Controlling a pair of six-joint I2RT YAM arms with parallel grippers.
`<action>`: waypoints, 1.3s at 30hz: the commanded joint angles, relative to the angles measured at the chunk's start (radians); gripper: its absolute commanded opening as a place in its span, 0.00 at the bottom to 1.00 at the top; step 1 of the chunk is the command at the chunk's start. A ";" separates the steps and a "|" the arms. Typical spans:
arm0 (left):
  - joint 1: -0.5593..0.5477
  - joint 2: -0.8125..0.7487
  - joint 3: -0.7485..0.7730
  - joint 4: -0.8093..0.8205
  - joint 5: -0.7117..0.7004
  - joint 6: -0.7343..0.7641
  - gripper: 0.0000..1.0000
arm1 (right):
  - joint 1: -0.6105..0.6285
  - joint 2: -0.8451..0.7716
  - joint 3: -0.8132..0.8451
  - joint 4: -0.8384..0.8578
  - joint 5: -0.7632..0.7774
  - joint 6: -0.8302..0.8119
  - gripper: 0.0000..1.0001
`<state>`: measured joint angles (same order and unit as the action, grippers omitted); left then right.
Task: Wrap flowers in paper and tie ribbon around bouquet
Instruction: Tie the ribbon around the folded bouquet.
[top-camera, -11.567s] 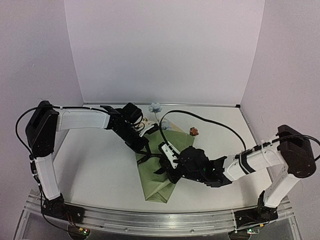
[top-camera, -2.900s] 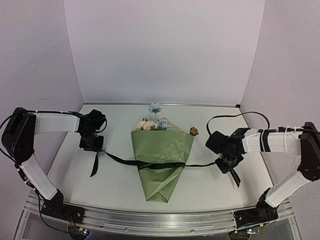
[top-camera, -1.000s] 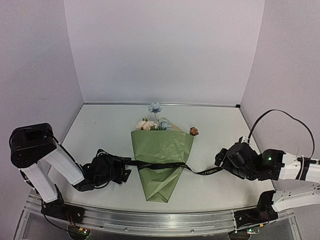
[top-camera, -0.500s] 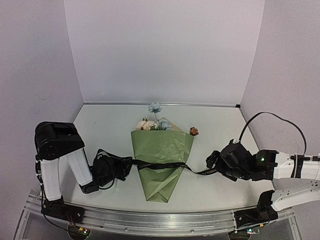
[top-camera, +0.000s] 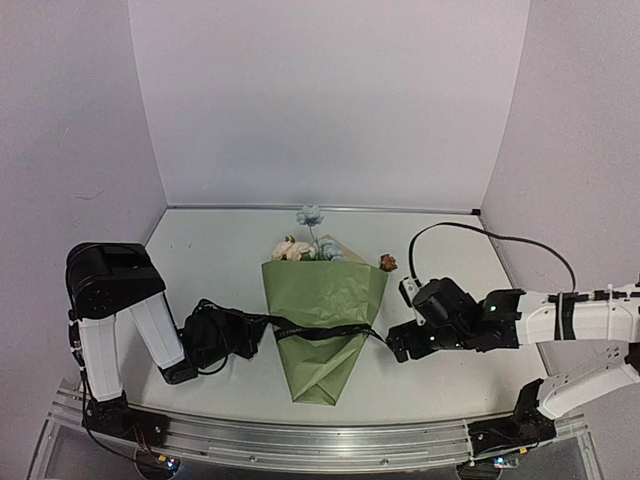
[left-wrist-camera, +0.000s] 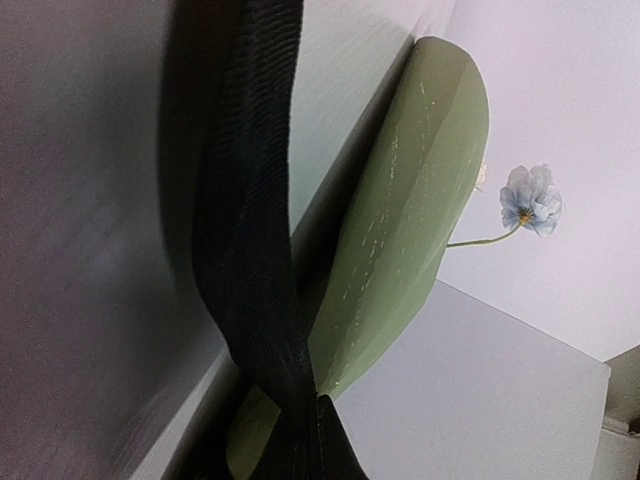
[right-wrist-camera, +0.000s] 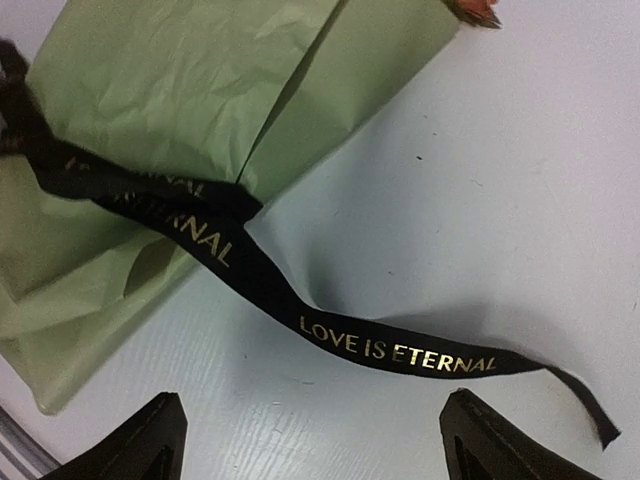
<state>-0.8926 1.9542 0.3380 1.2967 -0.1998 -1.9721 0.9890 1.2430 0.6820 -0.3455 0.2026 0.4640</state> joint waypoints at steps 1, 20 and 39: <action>0.015 -0.041 0.016 -0.051 0.046 0.000 0.01 | 0.007 0.091 0.035 0.055 -0.037 -0.383 0.88; 0.023 -0.078 0.036 -0.128 0.062 0.038 0.00 | 0.022 0.360 0.187 0.078 0.050 -0.595 0.75; 0.023 -0.073 0.045 -0.161 0.070 0.039 0.00 | 0.024 0.473 0.229 0.140 0.218 -0.587 0.31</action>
<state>-0.8757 1.9045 0.3603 1.1519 -0.1406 -1.9400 1.0069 1.7078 0.8791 -0.2255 0.3543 -0.1364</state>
